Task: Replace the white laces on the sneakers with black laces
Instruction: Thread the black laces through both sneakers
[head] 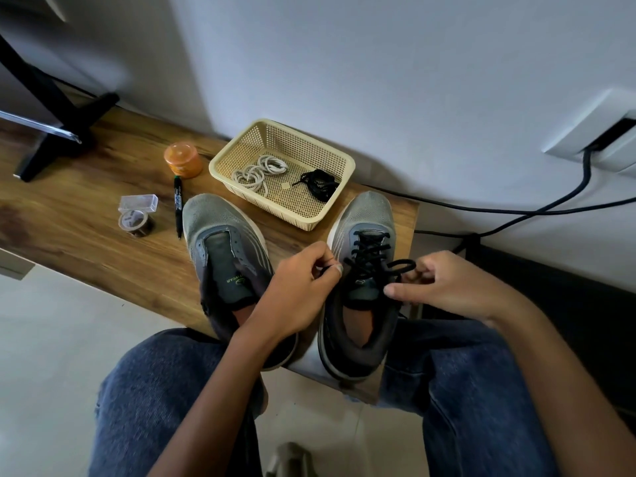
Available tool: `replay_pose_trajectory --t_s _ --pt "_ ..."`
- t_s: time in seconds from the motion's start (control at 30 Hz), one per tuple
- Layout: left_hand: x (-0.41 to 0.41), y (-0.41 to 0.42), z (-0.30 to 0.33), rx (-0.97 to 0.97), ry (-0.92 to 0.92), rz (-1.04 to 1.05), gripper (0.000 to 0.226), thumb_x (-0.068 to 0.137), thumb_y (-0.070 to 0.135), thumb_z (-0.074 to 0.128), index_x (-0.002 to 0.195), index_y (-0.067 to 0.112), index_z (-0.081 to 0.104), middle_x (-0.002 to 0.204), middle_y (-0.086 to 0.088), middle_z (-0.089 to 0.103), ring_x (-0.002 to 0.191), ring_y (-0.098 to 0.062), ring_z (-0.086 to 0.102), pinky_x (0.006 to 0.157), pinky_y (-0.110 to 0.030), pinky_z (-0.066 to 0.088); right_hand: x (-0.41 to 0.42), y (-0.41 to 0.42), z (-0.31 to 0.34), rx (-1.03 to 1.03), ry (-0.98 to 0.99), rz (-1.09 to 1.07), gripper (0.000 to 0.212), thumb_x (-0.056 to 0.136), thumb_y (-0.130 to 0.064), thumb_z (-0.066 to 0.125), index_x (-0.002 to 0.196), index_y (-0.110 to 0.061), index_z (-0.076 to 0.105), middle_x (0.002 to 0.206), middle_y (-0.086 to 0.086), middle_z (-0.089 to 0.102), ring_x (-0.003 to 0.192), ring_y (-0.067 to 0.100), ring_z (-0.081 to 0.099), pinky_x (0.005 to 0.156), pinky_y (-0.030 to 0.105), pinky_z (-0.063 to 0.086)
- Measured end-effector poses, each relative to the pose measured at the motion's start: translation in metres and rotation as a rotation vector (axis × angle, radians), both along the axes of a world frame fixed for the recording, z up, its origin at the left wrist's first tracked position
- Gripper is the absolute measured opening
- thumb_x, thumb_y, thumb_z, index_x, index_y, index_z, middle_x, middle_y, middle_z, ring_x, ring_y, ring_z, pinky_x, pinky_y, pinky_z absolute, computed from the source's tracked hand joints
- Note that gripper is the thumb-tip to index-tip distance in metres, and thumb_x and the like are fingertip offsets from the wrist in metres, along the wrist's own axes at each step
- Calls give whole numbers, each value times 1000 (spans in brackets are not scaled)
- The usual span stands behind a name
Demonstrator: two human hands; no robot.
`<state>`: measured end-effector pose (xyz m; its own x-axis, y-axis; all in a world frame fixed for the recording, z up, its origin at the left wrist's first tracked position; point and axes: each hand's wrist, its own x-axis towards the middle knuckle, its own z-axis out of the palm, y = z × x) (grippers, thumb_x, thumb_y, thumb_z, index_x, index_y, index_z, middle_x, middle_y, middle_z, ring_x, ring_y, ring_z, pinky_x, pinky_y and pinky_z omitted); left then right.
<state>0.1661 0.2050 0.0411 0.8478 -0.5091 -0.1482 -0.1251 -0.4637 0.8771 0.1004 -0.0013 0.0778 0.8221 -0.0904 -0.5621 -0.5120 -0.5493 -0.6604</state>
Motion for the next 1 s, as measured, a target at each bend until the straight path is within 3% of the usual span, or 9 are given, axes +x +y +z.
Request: replay_pose_trajectory --t_s 0.07,0.13,0.27,0.33,0.4,0.53,0.63,0.77,1.0 --pt "0 0 0 -11 37 31 19 94 17 54 77 9 49 88 -12 64 88 -22 62 78 -42 48 2 3 -4 -18 2 -12 33 78 -35 74 93 -6 68 89 11 72 80 19 69 73 34 52" --pt "0 0 1 -38 84 57 20 93 15 49 77 6 44 91 -18 63 92 -15 65 80 -47 50 4 4 -6 -16 30 -32 28 82 -23 70 95 2 65 79 10 71 67 12 67 63 26 50" --pt "2 0 6 -82 146 209 17 95 9 42 78 7 38 68 3 58 74 -12 69 52 -22 42 5 4 -4 -16 64 -54 17 84 -15 67 69 -9 65 65 5 70 62 11 68 57 20 50" --pt "4 1 10 -130 155 332 16 95 6 39 79 8 37 73 -5 63 72 -16 71 44 -13 38 5 3 -5 -11 58 -66 26 85 -13 67 60 -12 59 60 3 68 60 11 67 54 19 48" --pt "6 3 13 -167 147 444 13 93 7 40 80 7 39 85 -21 66 69 -21 70 41 -13 40 5 2 -5 -9 57 -70 29 85 -13 67 58 -13 57 59 3 67 60 11 67 53 18 48" --pt "3 4 13 -64 -8 521 15 89 12 45 79 2 41 74 -17 65 60 -17 66 48 -24 45 5 3 -4 -8 65 -61 31 85 -13 67 56 -14 55 55 -1 65 59 11 66 53 18 48" --pt "3 5 11 118 -190 436 10 90 21 49 85 13 46 69 -3 59 65 -20 58 63 -37 45 5 2 -4 -17 53 -54 22 83 -20 71 66 -11 60 63 3 66 62 11 62 55 20 48" --pt "3 5 4 168 -202 163 20 95 32 48 115 29 48 84 6 60 81 -11 58 74 -32 46 2 -2 -3 -10 -27 -79 30 72 -32 81 89 -16 62 82 1 62 68 9 55 64 28 46" --pt "6 4 -9 205 -216 -77 19 98 35 46 107 26 61 101 7 59 98 -12 50 86 -35 44 3 -6 1 37 -94 -42 21 84 -33 69 82 -13 67 86 7 67 80 11 57 78 33 49"
